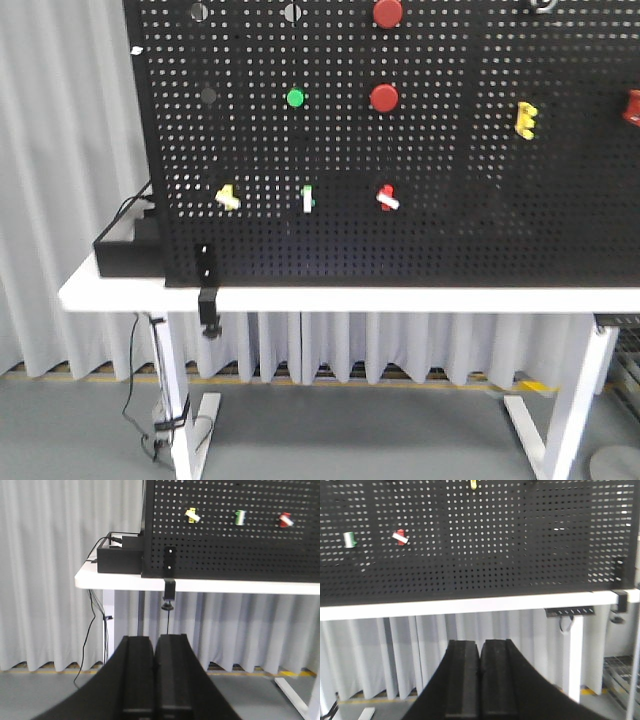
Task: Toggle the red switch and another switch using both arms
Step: 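Drive the base forward up to the black pegboard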
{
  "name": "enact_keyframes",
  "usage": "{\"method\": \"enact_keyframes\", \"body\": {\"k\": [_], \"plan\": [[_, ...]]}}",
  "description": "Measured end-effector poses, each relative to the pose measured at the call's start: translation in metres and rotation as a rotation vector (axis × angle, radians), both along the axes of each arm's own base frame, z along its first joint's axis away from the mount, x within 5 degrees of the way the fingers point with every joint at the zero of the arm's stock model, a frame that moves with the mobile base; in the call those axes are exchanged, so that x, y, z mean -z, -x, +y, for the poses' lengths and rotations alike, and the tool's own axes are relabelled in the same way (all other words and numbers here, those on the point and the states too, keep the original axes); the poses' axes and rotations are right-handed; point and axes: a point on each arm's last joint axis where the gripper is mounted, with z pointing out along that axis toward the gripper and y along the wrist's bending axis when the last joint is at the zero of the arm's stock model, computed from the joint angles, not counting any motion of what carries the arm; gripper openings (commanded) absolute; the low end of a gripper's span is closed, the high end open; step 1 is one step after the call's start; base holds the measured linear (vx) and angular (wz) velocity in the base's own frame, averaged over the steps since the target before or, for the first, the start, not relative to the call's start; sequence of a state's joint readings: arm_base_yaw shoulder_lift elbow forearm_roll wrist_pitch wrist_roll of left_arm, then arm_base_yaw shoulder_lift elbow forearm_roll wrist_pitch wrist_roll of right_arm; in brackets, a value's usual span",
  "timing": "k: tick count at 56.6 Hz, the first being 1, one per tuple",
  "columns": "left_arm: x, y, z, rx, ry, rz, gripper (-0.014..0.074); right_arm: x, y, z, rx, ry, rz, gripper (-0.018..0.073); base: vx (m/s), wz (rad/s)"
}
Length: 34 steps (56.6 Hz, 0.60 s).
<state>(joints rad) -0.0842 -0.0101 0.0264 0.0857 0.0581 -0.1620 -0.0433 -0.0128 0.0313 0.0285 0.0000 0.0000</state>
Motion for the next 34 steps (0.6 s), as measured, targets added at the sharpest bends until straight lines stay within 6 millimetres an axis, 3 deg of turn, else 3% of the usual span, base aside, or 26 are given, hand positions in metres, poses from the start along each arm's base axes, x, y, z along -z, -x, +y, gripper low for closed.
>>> {"method": "enact_keyframes", "body": {"k": [34], "plan": [[0.0,0.0,0.0,0.0,0.0,0.0,0.0003,0.0,0.0,0.0,0.0,0.002,0.0,-0.0006,0.42,0.02]]}}
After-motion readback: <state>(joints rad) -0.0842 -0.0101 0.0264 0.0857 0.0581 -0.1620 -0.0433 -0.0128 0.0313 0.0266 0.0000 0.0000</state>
